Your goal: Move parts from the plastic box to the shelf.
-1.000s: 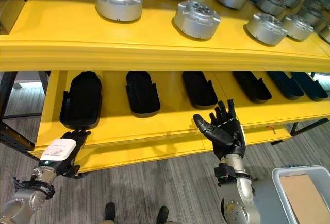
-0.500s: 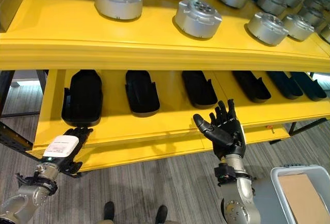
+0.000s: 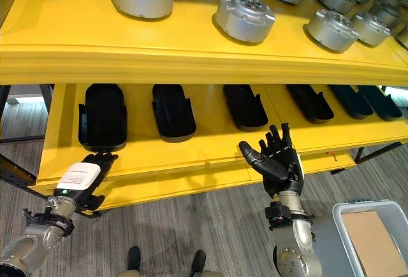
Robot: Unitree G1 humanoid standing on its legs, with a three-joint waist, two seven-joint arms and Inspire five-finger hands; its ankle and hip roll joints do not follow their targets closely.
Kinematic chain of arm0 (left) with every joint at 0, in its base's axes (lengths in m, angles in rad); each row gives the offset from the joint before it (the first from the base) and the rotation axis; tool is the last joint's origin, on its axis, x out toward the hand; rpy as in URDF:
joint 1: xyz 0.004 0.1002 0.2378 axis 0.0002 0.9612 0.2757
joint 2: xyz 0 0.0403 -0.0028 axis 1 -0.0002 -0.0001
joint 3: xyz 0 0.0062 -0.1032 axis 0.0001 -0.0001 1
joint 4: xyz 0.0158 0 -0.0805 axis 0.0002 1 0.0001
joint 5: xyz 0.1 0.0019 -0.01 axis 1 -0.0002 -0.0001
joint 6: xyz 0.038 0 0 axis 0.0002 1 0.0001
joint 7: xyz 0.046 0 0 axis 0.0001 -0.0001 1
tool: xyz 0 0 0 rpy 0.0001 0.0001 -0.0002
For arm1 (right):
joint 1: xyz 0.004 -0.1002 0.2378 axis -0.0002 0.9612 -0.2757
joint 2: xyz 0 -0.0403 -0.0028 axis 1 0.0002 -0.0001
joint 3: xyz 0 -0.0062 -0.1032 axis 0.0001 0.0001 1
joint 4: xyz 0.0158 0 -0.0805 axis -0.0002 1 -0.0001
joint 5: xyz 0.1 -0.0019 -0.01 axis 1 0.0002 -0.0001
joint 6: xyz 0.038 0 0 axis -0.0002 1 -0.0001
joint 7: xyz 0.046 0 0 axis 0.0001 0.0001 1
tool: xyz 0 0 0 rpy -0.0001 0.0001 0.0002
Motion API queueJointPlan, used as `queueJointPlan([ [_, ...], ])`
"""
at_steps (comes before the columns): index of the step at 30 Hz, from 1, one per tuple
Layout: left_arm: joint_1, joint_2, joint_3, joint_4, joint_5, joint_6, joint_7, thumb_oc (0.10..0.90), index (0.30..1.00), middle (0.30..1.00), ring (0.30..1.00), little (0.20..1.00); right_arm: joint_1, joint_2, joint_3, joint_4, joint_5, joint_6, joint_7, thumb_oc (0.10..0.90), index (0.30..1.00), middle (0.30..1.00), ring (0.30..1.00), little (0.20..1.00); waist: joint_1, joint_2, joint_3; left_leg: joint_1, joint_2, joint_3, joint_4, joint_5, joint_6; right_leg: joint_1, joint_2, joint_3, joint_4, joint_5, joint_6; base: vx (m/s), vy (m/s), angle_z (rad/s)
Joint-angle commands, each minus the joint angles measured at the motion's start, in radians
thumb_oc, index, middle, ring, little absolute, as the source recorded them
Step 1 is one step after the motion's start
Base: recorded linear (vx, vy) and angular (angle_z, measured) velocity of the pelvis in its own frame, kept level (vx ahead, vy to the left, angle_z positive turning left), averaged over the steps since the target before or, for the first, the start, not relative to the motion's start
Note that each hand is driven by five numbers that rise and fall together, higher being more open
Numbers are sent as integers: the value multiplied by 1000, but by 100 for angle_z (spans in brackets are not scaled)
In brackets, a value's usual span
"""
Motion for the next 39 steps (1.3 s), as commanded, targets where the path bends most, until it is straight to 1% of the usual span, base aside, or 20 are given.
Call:
queueJointPlan([
  [1,-138,50,17,39,-3,-8,51,900,1000,1000,1000,1000,-106,-36,-40,-76,-13,-119,26,900,1000,1000,1000,1000,-26,-21,8,104,28,8,-7,-127,20,16,-49,8,45,-32,56,17,6,-6],
  [19,-164,76,38,80,-10,18,66,900,1000,1000,1000,1000,-110,-45,-29,-81,-13,-116,28,900,1000,1000,1000,1000,-28,-37,36,94,23,11,-3,-126,22,4,-50,14,52,-29,59,0,0,0],
  [26,-193,92,38,88,-16,23,74,900,1000,1000,1000,1000,-110,-50,-27,-78,-11,-116,30,900,1000,1000,1000,1000,-30,-48,52,87,23,9,0,-125,24,-2,-52,16,56,-27,58,0,0,0],
  [36,-218,104,31,79,-15,21,77,900,1000,1000,1000,1000,-110,-55,-21,-82,-17,-114,30,900,1000,1000,1000,1000,-30,-54,70,83,18,9,6,-127,26,-8,-55,21,60,-26,57,0,0,0],
  [39,-201,103,28,29,-12,7,63,900,1000,1000,1000,1000,-107,-53,-23,-85,-21,-110,32,900,1000,1000,1000,1000,-26,-51,72,88,16,8,5,-129,28,-4,-58,20,61,-27,58,0,0,0],
])
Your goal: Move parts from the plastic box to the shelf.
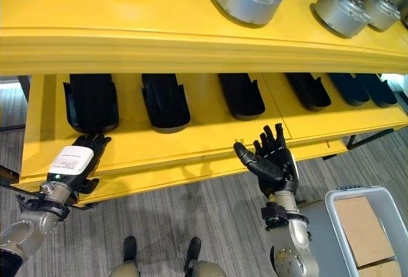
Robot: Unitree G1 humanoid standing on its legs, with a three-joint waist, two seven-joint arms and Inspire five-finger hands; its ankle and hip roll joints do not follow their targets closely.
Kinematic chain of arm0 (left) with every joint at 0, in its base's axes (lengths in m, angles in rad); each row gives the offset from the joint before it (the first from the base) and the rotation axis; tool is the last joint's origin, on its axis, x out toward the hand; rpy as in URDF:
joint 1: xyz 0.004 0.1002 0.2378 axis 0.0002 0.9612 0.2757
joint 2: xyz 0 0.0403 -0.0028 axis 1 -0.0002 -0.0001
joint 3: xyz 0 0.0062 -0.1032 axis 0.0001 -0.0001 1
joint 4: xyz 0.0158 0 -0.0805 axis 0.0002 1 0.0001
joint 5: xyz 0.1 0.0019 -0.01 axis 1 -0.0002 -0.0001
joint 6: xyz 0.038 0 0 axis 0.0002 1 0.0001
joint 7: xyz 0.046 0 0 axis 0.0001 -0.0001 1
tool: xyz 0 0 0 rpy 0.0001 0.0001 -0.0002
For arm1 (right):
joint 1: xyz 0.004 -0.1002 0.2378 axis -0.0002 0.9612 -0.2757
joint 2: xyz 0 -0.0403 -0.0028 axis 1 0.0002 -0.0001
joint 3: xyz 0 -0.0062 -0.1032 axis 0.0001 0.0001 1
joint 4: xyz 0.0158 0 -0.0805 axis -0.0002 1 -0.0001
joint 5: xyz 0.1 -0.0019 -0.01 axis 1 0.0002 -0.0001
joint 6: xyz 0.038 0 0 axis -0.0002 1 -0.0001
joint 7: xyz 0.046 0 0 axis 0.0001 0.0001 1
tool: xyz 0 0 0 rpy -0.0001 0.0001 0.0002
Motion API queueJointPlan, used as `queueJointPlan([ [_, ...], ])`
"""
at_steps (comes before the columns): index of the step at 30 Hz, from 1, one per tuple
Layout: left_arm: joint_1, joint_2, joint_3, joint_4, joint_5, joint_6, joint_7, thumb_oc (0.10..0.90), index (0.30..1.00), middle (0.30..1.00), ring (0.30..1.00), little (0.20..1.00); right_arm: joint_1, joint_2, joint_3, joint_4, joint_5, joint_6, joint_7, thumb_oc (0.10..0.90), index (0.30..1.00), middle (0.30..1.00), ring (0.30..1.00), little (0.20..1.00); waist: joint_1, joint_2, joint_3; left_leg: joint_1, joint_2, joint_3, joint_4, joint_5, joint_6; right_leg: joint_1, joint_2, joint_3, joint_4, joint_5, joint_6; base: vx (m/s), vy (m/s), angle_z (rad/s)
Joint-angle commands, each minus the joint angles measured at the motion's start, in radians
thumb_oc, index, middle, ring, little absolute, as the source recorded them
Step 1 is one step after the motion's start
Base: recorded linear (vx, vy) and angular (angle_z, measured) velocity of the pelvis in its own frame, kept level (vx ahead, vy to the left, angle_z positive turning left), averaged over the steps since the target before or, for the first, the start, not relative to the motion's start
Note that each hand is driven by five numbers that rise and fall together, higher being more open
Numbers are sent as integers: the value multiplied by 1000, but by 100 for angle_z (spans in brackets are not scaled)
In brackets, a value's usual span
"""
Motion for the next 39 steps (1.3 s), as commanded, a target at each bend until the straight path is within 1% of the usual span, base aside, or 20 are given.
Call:
queueJointPlan([
  [1,-96,60,29,-4,-11,-12,12,900,1000,1000,1000,1000,-99,-50,-57,-85,-21,-110,31,900,1000,1000,1000,1000,-4,-24,0,101,16,2,5,-130,28,12,-62,16,61,-35,63,0,0,0],
  [5,22,54,117,-187,-41,-60,-11,900,1000,1000,1000,1000,-95,-36,-82,-92,-27,-110,28,900,1000,1000,1000,1000,14,-11,-4,105,13,-6,-2,-130,31,18,-65,9,52,-30,65,0,0,0],
  [8,137,45,193,-308,-71,-104,-32,900,1000,1000,1000,1000,-97,-27,-99,-94,-30,-107,30,900,1000,1000,1000,1000,25,3,-21,102,12,-12,-4,-130,32,20,-68,5,46,-28,66,0,0,0],
  [9,190,45,225,-371,-93,-120,-51,900,1000,1000,1000,1000,-93,-29,-101,-97,-33,-105,30,900,1000,1000,1000,1000,28,7,-32,100,12,-14,-5,-131,33,21,-68,2,44,-28,65,-9,-13,3],
  [10,278,34,279,-452,-152,-148,-89,900,1000,1000,1000,1000,-82,-32,-109,-106,-38,-96,37,900,1000,1000,1000,1000,32,15,-46,99,10,-20,-6,-131,35,25,-68,-3,42,-28,64,-14,-20,4],
  [13,374,27,331,-539,-211,-183,-117,900,1000,1000,1000,1000,-71,-40,-119,-115,-49,-85,47,900,1000,1000,1000,1000,39,27,-67,93,7,-29,-8,-130,35,31,-71,-15,35,-26,65,-8,-1,1],
  [15,427,19,361,-579,-260,-190,-141,900,1000,1000,1000,1000,-70,-47,-116,-119,-57,-81,49,900,1000,1000,1000,1000,41,34,-81,88,3,-35,-8,-128,36,35,-72,-23,28,-23,66,-36,-1,16],
  [18,471,-5,382,-605,-334,-192,-165,900,1000,1000,1000,1000,-72,-62,-102,-127,-88,-69,49,900,1000,1000,1000,1000,45,42,-93,84,-2,-44,-8,-125,38,39,-76,-29,27,-20,66,-34,7,14],
  [20,476,-13,376,-609,-363,-191,-176,900,1000,1000,1000,1000,-78,-74,-85,-126,-114,-58,52,900,1000,1000,1000,1000,47,47,-100,86,-5,-47,-8,-125,39,44,-77,-35,27,-20,66,-26,5,5],
  [24,467,-34,352,-611,-412,-196,-194,900,1000,1000,1000,1000,-102,-117,-42,-113,-215,-33,55,900,1000,1000,1000,1000,54,55,-113,88,-9,-57,-8,-124,40,57,-80,-46,24,-19,66,-14,4,8],
  [25,461,-43,340,-609,-441,-196,-199,900,1000,1000,1000,1000,-115,-143,-21,-93,-305,-21,39,900,1000,1000,1000,1000,59,57,-116,89,-10,-62,-8,-123,41,60,-81,-48,24,-19,66,-15,6,5],
  [26,460,-44,340,-608,-442,-196,-199,900,1000,1000,1000,1000,-117,-143,-19,-92,-310,-21,36,900,1000,1000,1000,1000,58,59,-116,89,-10,-63,-8,-123,41,60,-81,-48,24,-19,66,0,0,0],
  [27,457,-48,332,-608,-453,-200,-201,900,1000,1000,1000,1000,-136,-172,4,-78,-415,-9,30,900,1000,1000,1000,1000,63,60,-120,90,-11,-65,-8,-122,41,62,-83,-49,23,-18,66,0,0,0],
  [30,458,-54,331,-611,-455,-204,-194,900,1000,1000,1000,1000,-161,-216,33,-66,-609,1,-1,900,1000,1000,1000,1000,66,67,-121,92,-13,-69,-8,-123,43,66,-83,-48,23,-19,66,-5,5,3],
  [32,462,-57,331,-621,-450,-211,-181,900,1000,1000,1000,1000,-182,-248,66,-42,-768,7,-20,900,1000,1000,1000,1000,70,71,-119,93,-13,-72,-8,-122,43,68,-83,-50,23,-20,66,-4,2,4],
  [33,464,-56,332,-625,-442,-213,-174,900,1000,1000,1000,1000,-190,-262,76,-37,-824,10,-23,900,1000,1000,1000,1000,72,71,-119,93,-14,-73,-8,-122,43,69,-83,-50,23,-20,66,-2,1,4],
  [34,465,-57,333,-625,-441,-213,-173,900,1000,1000,1000,1000,-192,-260,80,-35,-829,9,-26,900,1000,1000,1000,1000,70,71,-119,93,-13,-73,-8,-122,43,69,-83,-51,23,-20,66,0,-7,4],
  [35,469,-59,331,-630,-427,-220,-152,900,1000,1000,1000,1000,-207,-278,103,-30,-915,10,-34,900,1000,1000,1000,1000,73,71,-117,93,-13,-75,-8,-121,44,70,-83,-53,23,-21,67,-1,-6,3],
  [37,467,-59,326,-629,-412,-222,-134,900,1000,1000,1000,1000,-225,-297,127,-30,-1007,11,-46,900,1000,1000,1000,1000,74,73,-115,94,-14,-78,-8,-121,44,71,-84,-54,24,-21,67,0,0,0],
  [39,466,-58,323,-633,-396,-226,-125,900,1000,1000,1000,1000,-245,-325,154,-23,-1127,13,-52,900,1000,1000,1000,1000,78,75,-112,95,-15,-81,-8,-122,44,72,-84,-57,25,-23,69,0,0,0],
])
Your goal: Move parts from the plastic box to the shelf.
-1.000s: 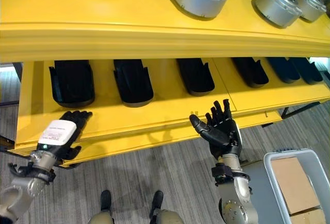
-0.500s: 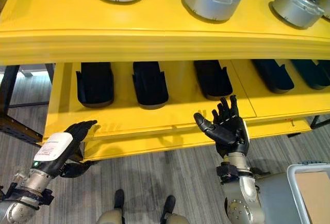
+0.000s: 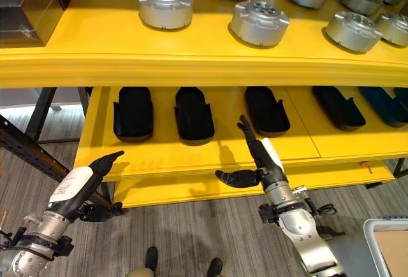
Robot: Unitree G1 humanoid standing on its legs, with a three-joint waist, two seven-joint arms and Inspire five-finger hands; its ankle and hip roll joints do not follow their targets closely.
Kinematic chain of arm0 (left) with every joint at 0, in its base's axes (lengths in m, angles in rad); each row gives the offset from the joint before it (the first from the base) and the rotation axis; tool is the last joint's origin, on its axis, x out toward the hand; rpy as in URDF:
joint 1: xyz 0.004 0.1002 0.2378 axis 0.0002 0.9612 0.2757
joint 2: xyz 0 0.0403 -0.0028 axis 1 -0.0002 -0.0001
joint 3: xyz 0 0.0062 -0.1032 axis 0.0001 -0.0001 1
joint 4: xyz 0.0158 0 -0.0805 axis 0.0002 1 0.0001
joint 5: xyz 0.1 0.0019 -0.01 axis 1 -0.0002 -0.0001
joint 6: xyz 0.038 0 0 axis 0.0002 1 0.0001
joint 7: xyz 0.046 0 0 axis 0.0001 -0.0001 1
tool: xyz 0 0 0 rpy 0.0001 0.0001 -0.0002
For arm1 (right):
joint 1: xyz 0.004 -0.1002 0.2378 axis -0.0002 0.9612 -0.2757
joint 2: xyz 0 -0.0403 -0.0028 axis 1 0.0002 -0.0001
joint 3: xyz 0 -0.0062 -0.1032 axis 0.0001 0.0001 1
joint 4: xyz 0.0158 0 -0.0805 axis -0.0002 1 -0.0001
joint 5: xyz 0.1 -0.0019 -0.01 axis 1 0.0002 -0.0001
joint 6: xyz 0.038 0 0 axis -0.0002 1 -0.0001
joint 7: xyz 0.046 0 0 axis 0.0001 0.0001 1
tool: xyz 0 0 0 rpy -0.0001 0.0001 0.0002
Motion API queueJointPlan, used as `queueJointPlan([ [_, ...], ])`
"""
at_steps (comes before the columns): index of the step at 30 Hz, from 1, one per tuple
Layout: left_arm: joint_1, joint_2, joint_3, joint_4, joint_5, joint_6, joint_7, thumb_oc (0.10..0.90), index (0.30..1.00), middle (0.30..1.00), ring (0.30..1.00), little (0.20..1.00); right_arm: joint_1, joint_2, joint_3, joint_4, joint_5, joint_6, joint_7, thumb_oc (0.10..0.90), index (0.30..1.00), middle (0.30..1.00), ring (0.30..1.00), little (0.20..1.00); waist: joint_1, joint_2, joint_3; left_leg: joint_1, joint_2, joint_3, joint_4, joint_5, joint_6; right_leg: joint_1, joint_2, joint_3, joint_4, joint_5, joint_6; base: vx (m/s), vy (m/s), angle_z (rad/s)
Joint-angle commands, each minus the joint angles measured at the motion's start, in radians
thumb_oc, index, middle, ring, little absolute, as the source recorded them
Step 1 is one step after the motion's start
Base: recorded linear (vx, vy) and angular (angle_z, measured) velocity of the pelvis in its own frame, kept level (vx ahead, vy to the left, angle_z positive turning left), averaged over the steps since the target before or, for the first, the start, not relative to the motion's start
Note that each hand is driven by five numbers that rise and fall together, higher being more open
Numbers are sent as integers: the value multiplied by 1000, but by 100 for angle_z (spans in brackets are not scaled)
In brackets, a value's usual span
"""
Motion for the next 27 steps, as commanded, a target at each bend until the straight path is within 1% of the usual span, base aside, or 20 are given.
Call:
queueJointPlan([
  [1,-54,31,61,-69,2,-92,105,900,1000,1000,1000,1000,-151,-42,12,-9,-208,-74,-58,900,1000,1000,1000,1000,-4,-48,-40,65,2,-21,-8,-130,34,7,-61,-2,25,-20,62,0,0,0],
  [3,-50,29,57,-75,5,-94,109,900,1000,1000,1000,1000,-166,-55,28,-3,-271,-69,-69,900,1000,1000,1000,1000,-3,-48,-36,66,2,-22,-8,-130,34,8,-62,-2,26,-21,63,2,-2,5],
  [4,-49,32,56,-76,14,-95,113,900,1000,1000,1000,1000,-177,-66,37,-6,-326,-68,-84,900,1000,1000,1000,1000,-1,-48,-34,67,2,-23,-8,-130,35,9,-62,-2,27,-21,63,2,-8,6],
  [5,-55,31,51,-74,22,-94,117,900,1000,1000,1000,1000,-202,-84,66,-4,-412,-69,-91,900,1000,1000,1000,1000,2,-47,-29,67,2,-25,-8,-129,35,11,-63,-4,28,-22,63,2,-7,5],
  [8,-65,31,41,-78,42,-89,125,900,1000,1000,1000,1000,-255,-104,121,-5,-535,-63,-94,900,1000,1000,1000,1000,9,-48,-16,68,0,-28,-8,-129,37,13,-63,-5,30,-23,63,0,0,0],
  [10,-71,27,36,-76,45,-86,124,900,1000,1000,1000,1000,-278,-102,142,7,-564,-56,-95,900,1000,1000,1000,1000,10,-48,-10,68,-1,-28,-8,-129,37,14,-64,-5,30,-24,63,0,0,0],
  [13,-79,20,27,-71,59,-79,128,900,1000,1000,1000,1000,-323,-102,184,33,-660,-41,-99,900,1000,1000,1000,1000,18,-47,8,66,-4,-32,-7,-127,40,14,-66,-8,33,-23,62,0,0,0],
  [15,-83,18,29,-72,66,-79,133,900,1000,1000,1000,1000,-345,-100,199,44,-683,-41,-105,900,1000,1000,1000,1000,22,-46,20,64,-5,-33,-7,-125,41,11,-69,-9,37,-23,62,-8,10,6],
  [17,-97,20,22,-63,69,-67,141,900,1000,1000,1000,1000,-385,-83,239,77,-692,-32,-112,900,1000,1000,1000,1000,32,-48,40,61,-6,-35,-5,-124,43,7,-72,-8,44,-23,62,1,8,9],
  [27,-111,19,22,-51,78,-51,153,900,1000,1000,1000,1000,-391,-73,261,86,-706,-22,-113,900,1000,1000,1000,1000,39,-57,69,50,-12,-38,-1,-124,47,-3,-76,-3,54,-27,62,0,0,1],
])
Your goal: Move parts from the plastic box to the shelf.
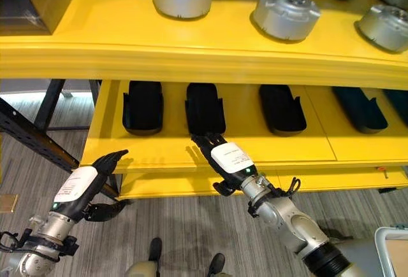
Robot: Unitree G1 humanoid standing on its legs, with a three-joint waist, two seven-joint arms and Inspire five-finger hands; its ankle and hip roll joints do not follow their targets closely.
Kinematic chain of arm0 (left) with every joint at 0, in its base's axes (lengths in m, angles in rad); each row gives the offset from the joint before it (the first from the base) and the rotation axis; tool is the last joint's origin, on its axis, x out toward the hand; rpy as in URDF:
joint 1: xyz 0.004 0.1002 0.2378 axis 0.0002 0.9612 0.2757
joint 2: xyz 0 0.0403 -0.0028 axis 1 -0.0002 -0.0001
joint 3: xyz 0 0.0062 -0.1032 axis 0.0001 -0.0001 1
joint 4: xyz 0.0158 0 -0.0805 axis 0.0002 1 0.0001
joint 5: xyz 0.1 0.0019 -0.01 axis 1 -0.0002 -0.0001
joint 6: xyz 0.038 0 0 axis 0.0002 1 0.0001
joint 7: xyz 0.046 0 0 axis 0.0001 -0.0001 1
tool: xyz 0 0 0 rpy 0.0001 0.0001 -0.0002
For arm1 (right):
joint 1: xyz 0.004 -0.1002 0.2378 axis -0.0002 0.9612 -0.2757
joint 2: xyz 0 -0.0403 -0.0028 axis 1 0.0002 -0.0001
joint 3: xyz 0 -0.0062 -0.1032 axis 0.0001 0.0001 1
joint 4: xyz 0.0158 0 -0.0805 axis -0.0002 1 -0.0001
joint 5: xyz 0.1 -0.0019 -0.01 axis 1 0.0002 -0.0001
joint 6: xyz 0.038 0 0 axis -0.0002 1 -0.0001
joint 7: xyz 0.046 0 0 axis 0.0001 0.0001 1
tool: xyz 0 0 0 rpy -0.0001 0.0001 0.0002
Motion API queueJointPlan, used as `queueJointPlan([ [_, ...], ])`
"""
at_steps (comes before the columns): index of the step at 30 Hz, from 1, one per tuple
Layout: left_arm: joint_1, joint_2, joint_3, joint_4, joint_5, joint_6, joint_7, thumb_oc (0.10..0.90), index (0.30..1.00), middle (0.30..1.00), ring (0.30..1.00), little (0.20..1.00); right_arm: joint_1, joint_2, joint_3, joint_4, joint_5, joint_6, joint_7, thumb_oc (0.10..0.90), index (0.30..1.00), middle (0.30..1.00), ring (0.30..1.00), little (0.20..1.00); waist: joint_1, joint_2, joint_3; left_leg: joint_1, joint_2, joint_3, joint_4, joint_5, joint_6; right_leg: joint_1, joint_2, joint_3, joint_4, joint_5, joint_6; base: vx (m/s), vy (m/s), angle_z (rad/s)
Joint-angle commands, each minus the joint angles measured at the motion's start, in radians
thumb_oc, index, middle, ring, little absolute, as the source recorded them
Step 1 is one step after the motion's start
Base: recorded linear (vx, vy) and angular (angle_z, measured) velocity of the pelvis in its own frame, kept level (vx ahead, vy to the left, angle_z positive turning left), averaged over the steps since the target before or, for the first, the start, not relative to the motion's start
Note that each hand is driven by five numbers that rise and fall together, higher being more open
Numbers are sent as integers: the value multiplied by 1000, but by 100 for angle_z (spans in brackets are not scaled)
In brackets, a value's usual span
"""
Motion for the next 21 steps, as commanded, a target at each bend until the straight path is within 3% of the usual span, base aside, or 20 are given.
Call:
queueJointPlan([
  [1,-76,17,63,-60,22,-34,89,900,1000,1000,1000,1000,-165,16,19,-38,-30,0,-79,900,1000,1000,1000,1000,-3,-63,0,63,-4,-15,0,-129,44,-4,-73,25,55,-18,53,0,0,0],
  [21,-83,8,71,-50,23,-17,105,900,1000,1000,1000,1000,-191,68,58,82,-41,43,-99,900,1000,1000,1000,1000,8,-60,42,40,-12,-19,25,-138,50,-23,-78,28,64,-18,50,0,0,0],
])
